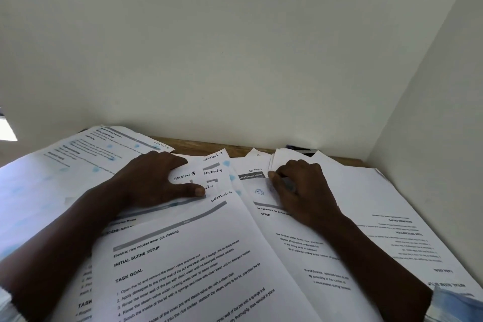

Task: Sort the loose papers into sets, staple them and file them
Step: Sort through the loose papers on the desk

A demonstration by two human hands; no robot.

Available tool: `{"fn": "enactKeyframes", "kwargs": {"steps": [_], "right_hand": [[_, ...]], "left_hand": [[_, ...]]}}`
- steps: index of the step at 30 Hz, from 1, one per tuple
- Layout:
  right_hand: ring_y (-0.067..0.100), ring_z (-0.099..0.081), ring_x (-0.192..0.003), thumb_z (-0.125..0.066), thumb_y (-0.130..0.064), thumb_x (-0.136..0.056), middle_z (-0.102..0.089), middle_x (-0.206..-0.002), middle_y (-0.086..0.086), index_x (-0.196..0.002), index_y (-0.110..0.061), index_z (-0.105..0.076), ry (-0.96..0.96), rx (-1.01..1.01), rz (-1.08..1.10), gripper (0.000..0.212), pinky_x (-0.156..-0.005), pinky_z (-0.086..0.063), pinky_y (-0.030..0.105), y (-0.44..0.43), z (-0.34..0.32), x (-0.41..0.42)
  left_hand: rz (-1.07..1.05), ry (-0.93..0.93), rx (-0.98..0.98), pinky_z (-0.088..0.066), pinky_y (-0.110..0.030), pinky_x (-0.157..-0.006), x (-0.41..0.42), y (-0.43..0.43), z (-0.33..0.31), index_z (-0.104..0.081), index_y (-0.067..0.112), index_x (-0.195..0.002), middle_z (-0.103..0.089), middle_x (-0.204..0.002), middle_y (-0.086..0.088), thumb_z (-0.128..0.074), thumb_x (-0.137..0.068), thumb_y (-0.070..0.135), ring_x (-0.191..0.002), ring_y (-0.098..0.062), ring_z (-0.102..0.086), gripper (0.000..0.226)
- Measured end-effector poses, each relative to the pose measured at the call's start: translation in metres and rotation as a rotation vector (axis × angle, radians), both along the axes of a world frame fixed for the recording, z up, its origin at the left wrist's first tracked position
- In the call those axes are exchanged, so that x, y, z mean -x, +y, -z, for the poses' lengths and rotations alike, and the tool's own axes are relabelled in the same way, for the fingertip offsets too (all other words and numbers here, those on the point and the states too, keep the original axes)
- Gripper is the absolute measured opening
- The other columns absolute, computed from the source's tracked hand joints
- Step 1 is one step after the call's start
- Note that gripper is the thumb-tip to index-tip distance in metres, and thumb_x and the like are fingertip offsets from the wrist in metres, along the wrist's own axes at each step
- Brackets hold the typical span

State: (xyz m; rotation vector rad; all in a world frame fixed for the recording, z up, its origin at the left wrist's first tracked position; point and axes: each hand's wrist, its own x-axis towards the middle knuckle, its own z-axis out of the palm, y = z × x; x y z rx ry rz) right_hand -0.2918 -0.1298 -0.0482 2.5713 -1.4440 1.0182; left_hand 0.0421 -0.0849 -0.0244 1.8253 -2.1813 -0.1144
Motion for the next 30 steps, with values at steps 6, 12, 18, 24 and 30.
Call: {"fn": "enactKeyframes", "kwargs": {"steps": [6,12,18,24,30], "right_hand": [[0.015,-0.06,-0.069,-0.042,-0.057,-0.098,-0.061,-0.063,-0.008,-0.093,-0.027,-0.069,0.058,-0.155,0.101,0.04,-0.064,-0.042,0.034,-0.012,-0.02,-0.005],[0.005,-0.061,-0.076,-0.076,-0.076,-0.069,-0.063,-0.084,-0.016,-0.101,-0.034,-0.06,0.243,-0.592,0.05,0.056,-0.068,-0.046,0.027,-0.037,-0.04,-0.027],[0.007,-0.054,-0.065,-0.081,-0.049,-0.083,-0.063,-0.074,-0.008,-0.084,-0.02,-0.069,0.187,-0.537,-0.108,0.031,-0.064,-0.045,0.031,-0.026,-0.048,-0.024],[0.018,-0.057,-0.105,-0.06,-0.061,-0.086,-0.059,-0.112,-0.007,-0.119,-0.031,-0.064,0.158,-0.016,0.117,0.045,-0.089,-0.039,0.038,0.002,-0.039,-0.015],[0.003,-0.065,-0.079,-0.075,-0.062,-0.082,-0.071,-0.088,-0.014,-0.093,-0.032,-0.068,-0.119,-0.6,-0.032,0.033,-0.075,-0.052,0.028,0.054,-0.052,-0.046]], "left_hand": [[-0.014,-0.037,-0.032,-0.042,-0.034,-0.084,0.003,0.002,-0.003,-0.064,0.03,-0.102,-0.064,-0.102,0.018,-0.035,-0.053,0.109,-0.102,-0.016,-0.058,0.097],[0.0,-0.056,-0.055,-0.043,-0.034,-0.082,0.003,0.004,-0.005,-0.057,0.029,-0.092,-0.059,-0.094,0.022,-0.049,-0.062,0.1,-0.095,-0.013,-0.057,0.078],[0.01,-0.038,-0.06,-0.041,-0.034,-0.08,0.0,0.002,-0.003,-0.055,0.033,-0.089,-0.061,-0.096,0.02,-0.043,-0.055,0.106,-0.096,-0.015,-0.057,0.081],[-0.002,-0.064,-0.066,-0.038,-0.034,-0.076,0.005,0.004,-0.008,-0.049,0.037,-0.08,-0.055,-0.087,0.021,-0.052,-0.059,0.1,-0.087,-0.01,-0.054,0.067],[-0.027,0.015,-0.065,-0.036,-0.034,-0.075,0.002,0.004,-0.003,-0.046,0.035,-0.079,-0.054,-0.085,0.017,-0.056,-0.059,0.1,-0.088,-0.012,-0.052,0.07]]}}
